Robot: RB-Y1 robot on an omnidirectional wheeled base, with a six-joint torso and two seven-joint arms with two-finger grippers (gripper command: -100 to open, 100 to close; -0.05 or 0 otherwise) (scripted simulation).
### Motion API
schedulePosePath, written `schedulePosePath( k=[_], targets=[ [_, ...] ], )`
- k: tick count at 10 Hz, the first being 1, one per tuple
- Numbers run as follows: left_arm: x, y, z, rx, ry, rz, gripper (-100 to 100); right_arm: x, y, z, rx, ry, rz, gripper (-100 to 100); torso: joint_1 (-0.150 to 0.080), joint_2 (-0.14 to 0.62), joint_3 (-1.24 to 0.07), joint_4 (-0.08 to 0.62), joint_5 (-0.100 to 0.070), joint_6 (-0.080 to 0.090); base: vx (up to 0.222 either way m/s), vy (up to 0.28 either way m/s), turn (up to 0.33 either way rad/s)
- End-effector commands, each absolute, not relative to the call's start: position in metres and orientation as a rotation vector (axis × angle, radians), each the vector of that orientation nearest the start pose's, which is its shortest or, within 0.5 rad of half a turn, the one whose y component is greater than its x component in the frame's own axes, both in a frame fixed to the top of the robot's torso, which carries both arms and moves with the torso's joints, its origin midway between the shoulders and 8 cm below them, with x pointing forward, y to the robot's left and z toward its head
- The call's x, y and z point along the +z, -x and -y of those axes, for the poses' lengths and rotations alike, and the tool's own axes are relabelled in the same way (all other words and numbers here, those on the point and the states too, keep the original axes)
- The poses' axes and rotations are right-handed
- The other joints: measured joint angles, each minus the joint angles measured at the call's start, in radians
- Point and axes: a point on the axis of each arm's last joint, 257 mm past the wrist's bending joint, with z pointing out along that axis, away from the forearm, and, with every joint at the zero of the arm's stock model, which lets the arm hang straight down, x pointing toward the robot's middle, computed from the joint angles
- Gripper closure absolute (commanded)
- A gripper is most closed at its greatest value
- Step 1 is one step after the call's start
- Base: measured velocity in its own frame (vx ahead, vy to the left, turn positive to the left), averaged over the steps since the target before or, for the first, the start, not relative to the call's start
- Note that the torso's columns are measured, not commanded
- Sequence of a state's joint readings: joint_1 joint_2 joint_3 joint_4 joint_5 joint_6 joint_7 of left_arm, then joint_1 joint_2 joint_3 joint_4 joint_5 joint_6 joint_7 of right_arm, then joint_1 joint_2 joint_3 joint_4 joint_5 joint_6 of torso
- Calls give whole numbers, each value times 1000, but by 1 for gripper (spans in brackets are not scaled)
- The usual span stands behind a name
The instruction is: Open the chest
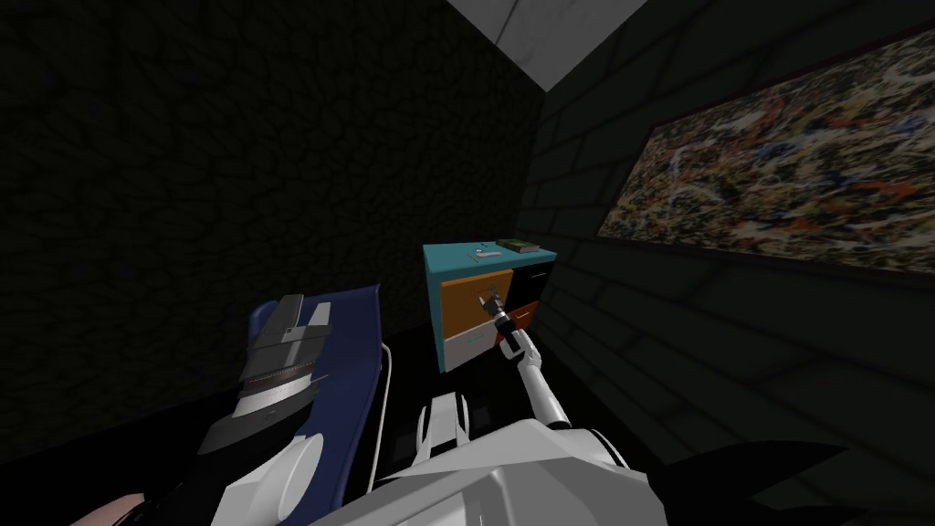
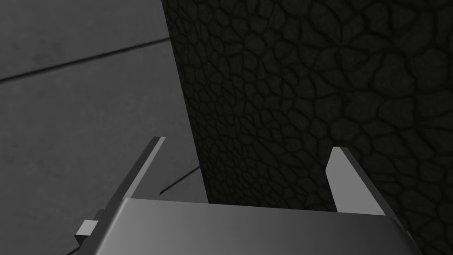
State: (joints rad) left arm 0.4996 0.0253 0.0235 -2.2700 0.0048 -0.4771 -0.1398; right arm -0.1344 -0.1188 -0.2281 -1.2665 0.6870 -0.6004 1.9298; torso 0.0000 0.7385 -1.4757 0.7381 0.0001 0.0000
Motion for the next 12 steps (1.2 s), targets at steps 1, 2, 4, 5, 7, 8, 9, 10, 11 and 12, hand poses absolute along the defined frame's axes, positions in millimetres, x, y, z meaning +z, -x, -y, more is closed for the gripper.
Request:
schedulePosePath(
  k=[1, 2, 4, 5, 7, 8, 9, 10, 11, 12],
  targets=[
    [16, -349, -287, -1146, 610, -684, 0, -204, -554, 260, -855, 911, -1047, -100, -1, 0, 0, 0, 0, 0, 1, 81, -37],
    [16, -349, -287, -1146, 610, -684, 0, -211, -555, 260, -872, 935, -1053, -100, -1, 0, 0, 0, -1, 0, 5, 86, -49],
    [16, -349, -287, -1146, 610, -684, 0, -200, -562, 264, -869, 922, -1052, -100, -2, -1, 0, 0, -1, 0, 15, 37, 12],
    [16, -349, -287, -1146, 610, -684, 0, -196, -566, 265, -872, 922, -1053, -100, -2, -2, -1, 0, -1, 0, 55, 36, 42],
    [16, -349, -287, -1146, 610, -684, 0, -208, -554, 260, -863, 923, -1050, 100, -1, 0, 0, 0, 0, 0, 1, -4, -26],
    [16, -349, -287, -1146, 610, -684, 0, -204, -558, 263, -866, 922, -1054, 100, -3, 3, 2, 1, -1, 1, -18, -14, -17],
    [16, -349, -287, -1146, 610, -684, 0, -200, -560, 263, -864, 924, -1047, 100, -1, 2, 1, 1, 0, 0, -95, -11, -12],
    [16, -349, -287, -1146, 610, -684, 0, -197, -561, 264, -862, 925, -1045, 100, 0, 4, 2, 1, 0, 0, -193, -26, -26],
    [16, -349, -287, -1146, 610, -684, 0, -195, -563, 264, -861, 926, -1042, 100, 0, 7, 4, 2, 0, 0, -199, -24, -19],
    [16, -349, -287, -1146, 610, -684, 0, -192, -565, 264, -860, 927, -1039, 100, 0, 4, 3, 1, 0, 0, -213, -18, -16]
  ],
)
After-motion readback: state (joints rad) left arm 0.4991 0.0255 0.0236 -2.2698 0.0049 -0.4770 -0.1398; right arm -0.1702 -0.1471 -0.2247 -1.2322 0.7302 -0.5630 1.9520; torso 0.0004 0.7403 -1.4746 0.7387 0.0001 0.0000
